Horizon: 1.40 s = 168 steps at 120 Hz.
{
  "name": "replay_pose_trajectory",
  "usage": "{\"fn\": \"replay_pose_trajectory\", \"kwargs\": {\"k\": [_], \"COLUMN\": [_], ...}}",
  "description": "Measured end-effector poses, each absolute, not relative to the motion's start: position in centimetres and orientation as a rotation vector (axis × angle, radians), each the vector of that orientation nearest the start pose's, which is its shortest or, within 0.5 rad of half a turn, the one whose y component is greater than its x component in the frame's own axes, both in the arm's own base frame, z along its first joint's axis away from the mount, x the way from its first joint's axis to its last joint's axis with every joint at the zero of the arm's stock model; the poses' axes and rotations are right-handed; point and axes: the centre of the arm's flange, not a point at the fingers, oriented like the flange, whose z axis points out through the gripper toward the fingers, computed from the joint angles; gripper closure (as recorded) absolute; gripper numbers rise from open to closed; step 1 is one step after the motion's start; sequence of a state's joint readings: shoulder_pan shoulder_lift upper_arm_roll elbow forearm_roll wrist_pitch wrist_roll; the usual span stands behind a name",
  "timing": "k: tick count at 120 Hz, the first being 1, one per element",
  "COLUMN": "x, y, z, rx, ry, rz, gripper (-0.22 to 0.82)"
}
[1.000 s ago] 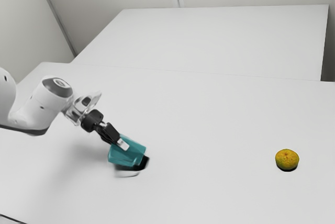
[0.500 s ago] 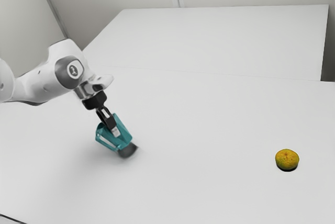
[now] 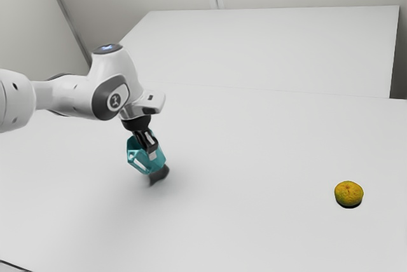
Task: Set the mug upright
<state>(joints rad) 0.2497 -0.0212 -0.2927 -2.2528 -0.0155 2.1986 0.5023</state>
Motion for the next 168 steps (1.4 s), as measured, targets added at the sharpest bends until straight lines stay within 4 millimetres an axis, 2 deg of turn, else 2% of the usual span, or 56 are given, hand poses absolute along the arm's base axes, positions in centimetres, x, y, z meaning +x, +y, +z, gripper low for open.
{"fn": "replay_pose_trajectory", "kwargs": {"k": [60,66,86,99,120,140,152,168], "x": [51.9,52.0,52.0,51.9,51.6,51.7,53.2,54.0], "y": [-0.8,-0.6,-0.6,-1.0,-2.1,-4.0,-4.2,-5.5], "z": [34.0,34.0,34.3,35.2,39.4,45.2,50.3,58.6], "rx": [-3.090,-3.093,-3.097,-3.091,-3.057,-3.018,-3.017,-3.025], "ry": [0.529,0.507,0.463,0.451,0.446,0.464,0.441,0.414], "rz": [0.039,0.035,0.019,-0.011,-0.106,-0.202,-0.243,-0.299], "gripper": [0.78,0.73,0.48,0.37,0.27,0.18,0.11,0.06]}}
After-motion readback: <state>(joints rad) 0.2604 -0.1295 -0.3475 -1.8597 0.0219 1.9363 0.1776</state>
